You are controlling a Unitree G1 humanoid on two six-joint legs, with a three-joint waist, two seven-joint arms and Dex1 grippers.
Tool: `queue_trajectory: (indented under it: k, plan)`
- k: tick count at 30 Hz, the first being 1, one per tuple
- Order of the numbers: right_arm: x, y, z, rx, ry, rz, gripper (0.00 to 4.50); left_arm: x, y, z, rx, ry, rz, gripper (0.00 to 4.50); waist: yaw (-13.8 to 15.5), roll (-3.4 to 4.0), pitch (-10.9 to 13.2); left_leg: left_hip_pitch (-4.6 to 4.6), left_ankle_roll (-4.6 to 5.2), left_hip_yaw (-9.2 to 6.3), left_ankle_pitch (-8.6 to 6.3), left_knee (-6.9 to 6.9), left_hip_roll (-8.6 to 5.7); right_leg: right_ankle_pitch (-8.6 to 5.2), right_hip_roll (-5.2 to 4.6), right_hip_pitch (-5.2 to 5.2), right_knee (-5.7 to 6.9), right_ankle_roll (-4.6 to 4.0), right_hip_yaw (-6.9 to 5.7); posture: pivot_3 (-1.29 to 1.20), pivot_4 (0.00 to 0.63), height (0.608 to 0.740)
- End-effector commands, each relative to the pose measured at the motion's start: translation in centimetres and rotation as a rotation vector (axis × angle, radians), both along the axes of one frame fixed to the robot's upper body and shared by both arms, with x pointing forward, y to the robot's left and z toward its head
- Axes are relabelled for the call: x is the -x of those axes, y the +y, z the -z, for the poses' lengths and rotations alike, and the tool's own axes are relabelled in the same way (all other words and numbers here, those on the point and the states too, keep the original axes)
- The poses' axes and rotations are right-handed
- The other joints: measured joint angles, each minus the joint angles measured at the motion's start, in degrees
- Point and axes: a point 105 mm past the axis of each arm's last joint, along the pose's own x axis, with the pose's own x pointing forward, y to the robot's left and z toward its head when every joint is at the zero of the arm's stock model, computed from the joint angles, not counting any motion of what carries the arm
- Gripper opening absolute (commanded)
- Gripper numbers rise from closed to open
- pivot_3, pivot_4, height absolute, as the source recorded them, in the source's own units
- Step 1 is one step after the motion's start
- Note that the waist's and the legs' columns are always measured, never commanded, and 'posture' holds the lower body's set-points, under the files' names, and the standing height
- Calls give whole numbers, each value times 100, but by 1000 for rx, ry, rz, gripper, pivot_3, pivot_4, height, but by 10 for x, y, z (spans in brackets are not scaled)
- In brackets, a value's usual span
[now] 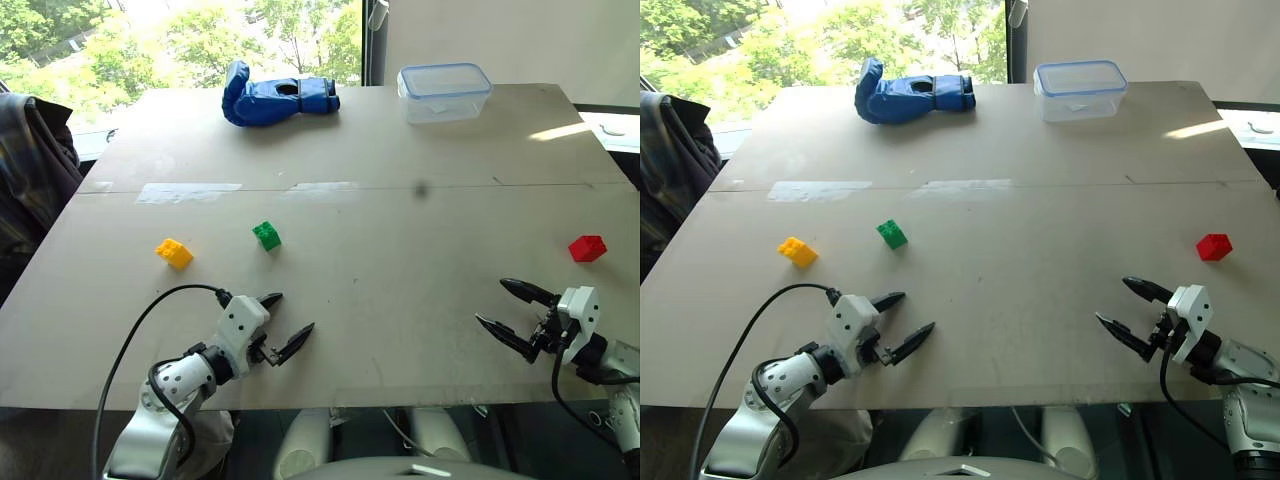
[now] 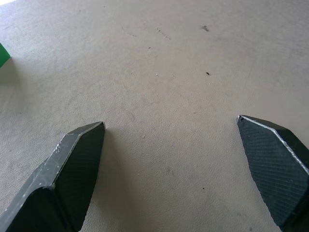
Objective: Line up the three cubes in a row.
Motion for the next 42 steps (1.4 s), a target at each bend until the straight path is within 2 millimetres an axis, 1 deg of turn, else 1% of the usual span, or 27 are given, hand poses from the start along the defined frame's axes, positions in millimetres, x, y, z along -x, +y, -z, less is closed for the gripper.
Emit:
queue_trajectory:
  k: [1,5,9,17,20,22,25,28,29,30,32,36,40,42]
  plan:
    - [-3,0,-6,-5,-31,2,4500,4,-3,-2,17,7,13,4456,0,0,0,0,0,0,0,0,0,0,0,0,0,0,0,0,150,740]
    - [-6,0,-5,3,-26,27,4500,4,-4,-6,42,-4,15,4456,0,0,0,0,0,1,0,0,0,0,0,0,0,0,1,0,150,740]
    - [-4,4,-7,-13,-42,0,4500,5,-6,-8,64,1,30,4456,3,0,0,-1,0,-1,0,0,0,0,0,0,0,0,-1,0,150,740]
    - [-4,2,-8,-10,-34,33,4500,3,-6,-11,75,2,36,4456,5,0,0,-1,0,-1,0,0,0,0,0,0,0,0,-1,0,150,740]
    - [-9,-8,-7,18,-39,116,4500,0,-7,-14,92,2,42,4456,5,0,0,-1,0,-1,0,0,0,0,0,0,0,0,-1,0,150,740]
    - [-12,-14,-9,1,-31,172,4500,-2,-10,-19,108,-9,53,4456,5,0,0,-1,0,0,0,0,0,0,0,0,0,0,-1,0,150,740]
    - [-18,-33,-17,-20,-56,313,4500,-7,-15,-33,129,-36,95,4456,10,0,0,-2,0,-1,0,0,-1,0,0,0,1,0,-1,0,150,740]
    - [-24,-58,-26,-18,-83,464,4500,-6,-27,-49,146,-44,191,4456,7,-1,1,-3,-1,-1,0,0,-1,0,0,0,0,0,-1,0,150,740]
    - [-26,-69,-27,-1,-82,530,4500,-6,-32,-57,156,-47,231,4456,6,-1,1,-3,-1,0,0,0,-2,0,1,0,0,0,0,0,150,740]
    - [-28,-81,-30,13,-95,604,4500,-6,-39,-70,176,-54,288,4456,7,-1,1,-4,-1,-1,0,0,-2,0,1,-1,0,0,-1,0,150,740]
    - [-31,-98,-32,35,-105,729,4500,-8,-50,-90,184,-58,389,4456,23,-1,1,-5,-2,-2,1,1,-3,0,1,-1,3,0,-3,0,150,740]
    - [-34,-112,-38,-4,-121,850,4500,-13,-58,-112,126,-69,501,4456,-21,1,-1,-1,-2,2,2,-1,-7,0,8,-1,7,-1,2,0,150,740]
    - [-37,-129,-36,-34,-94,947,4500,-12,-70,-141,143,-92,596,4456,-30,-1,1,-5,-2,14,2,-1,-3,0,15,-8,4,0,15,0,150,740]
    - [-43,-135,-33,-54,-68,973,4500,-10,-74,-149,138,-97,627,4456,-35,-3,2,-4,-2,17,2,-1,-4,1,15,-8,5,0,18,0,150,740]
